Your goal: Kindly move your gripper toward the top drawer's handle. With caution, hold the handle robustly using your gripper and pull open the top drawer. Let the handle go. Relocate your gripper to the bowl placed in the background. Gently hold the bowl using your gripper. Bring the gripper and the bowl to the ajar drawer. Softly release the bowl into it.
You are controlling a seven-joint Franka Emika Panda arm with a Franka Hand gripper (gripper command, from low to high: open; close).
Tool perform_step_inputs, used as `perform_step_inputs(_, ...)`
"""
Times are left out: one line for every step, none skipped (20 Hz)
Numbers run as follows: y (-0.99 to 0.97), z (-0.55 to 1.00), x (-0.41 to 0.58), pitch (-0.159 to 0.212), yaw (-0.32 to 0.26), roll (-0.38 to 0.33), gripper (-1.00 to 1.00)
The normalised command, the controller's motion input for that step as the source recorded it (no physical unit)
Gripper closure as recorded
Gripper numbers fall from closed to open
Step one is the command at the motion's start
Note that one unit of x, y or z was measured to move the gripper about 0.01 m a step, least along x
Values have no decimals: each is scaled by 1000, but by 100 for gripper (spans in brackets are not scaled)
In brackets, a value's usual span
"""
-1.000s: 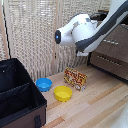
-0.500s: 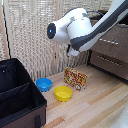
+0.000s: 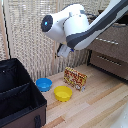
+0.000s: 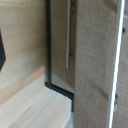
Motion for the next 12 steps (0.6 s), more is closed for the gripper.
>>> perform_step_inputs(466, 14, 311, 6, -27, 351, -100)
perform_step_inputs(443, 6, 334, 8, -31, 353, -100)
perform_step_inputs(423, 0, 343, 10, -36, 355, -100)
perform_step_inputs(380, 0, 363, 13, -44, 356, -100)
perform_step_inputs(357, 0, 386, 10, -49, 356, -100)
perform_step_inputs(340, 0, 403, 16, -49, 356, -100)
perform_step_inputs(306, 0, 417, 29, -50, 356, -100)
perform_step_inputs(251, 0, 403, 87, -19, 336, -100)
perform_step_inputs(206, 34, 380, 129, -5, 317, -100)
perform_step_inputs(151, 63, 377, 146, -9, 305, -100)
perform_step_inputs(100, 97, 397, 153, -14, 294, -100)
perform_step_inputs(49, 129, 440, 165, -18, 280, -100)
